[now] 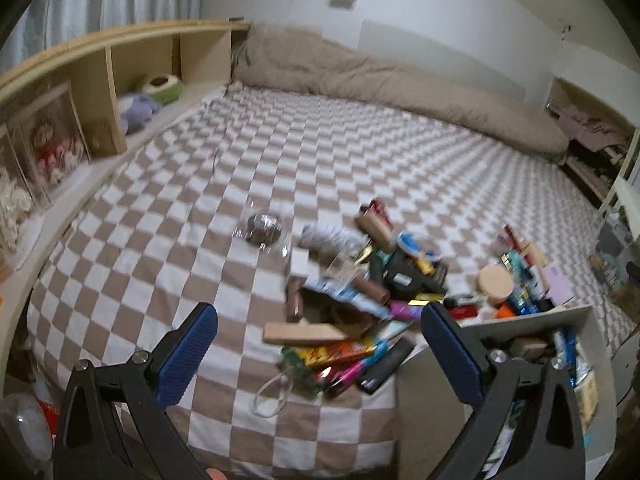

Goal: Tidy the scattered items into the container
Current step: 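Move both tools back toward the scattered items on the bed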

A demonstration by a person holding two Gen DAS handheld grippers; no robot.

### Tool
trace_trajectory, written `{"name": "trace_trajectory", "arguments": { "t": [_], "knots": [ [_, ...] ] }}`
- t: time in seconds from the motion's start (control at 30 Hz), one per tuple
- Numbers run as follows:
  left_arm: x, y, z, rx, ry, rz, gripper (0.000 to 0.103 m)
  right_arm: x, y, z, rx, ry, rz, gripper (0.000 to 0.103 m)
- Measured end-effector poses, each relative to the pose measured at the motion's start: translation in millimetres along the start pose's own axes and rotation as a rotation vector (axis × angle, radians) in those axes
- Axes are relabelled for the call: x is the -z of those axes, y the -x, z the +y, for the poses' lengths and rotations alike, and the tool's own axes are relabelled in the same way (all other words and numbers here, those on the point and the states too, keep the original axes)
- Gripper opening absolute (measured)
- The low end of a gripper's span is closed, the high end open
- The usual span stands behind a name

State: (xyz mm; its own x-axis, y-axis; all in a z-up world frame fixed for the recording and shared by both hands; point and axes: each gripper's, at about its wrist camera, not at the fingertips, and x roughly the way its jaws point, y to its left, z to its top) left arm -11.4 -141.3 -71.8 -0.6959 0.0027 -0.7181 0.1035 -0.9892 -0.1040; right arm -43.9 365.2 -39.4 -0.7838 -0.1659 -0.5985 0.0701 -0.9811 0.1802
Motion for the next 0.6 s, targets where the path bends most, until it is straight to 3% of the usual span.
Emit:
{"name": "trace_trajectory", "arguments": {
  "t": [0.2, 0.33, 0.47, 0.6],
  "knots": [
    [9.8, -15.6, 10.2, -0.006, 0.024, 0.041, 0.099, 11.6, -27.4, -32.1, 0.030, -0.061, 0.053, 0.103],
    [17.3, -30.8, 16.9, 0.004, 0.067, 0.118, 0.077, 23.3, -41.1, -48.7, 0.043, -0.100, 0.066, 0.103],
    [27.2, -42.3, 19.9, 0.003, 0.092, 0.167, 0.073, 36.3, -51.6, -59.6, 0.082, -0.130, 0.045, 0.103],
    [36.4, -54.4, 20.0, 0.006, 0.109, 0.215, 0.065, 48.0, -61.0, -68.9, 0.083, -0.171, 0.086, 0.103]
  ]
}}
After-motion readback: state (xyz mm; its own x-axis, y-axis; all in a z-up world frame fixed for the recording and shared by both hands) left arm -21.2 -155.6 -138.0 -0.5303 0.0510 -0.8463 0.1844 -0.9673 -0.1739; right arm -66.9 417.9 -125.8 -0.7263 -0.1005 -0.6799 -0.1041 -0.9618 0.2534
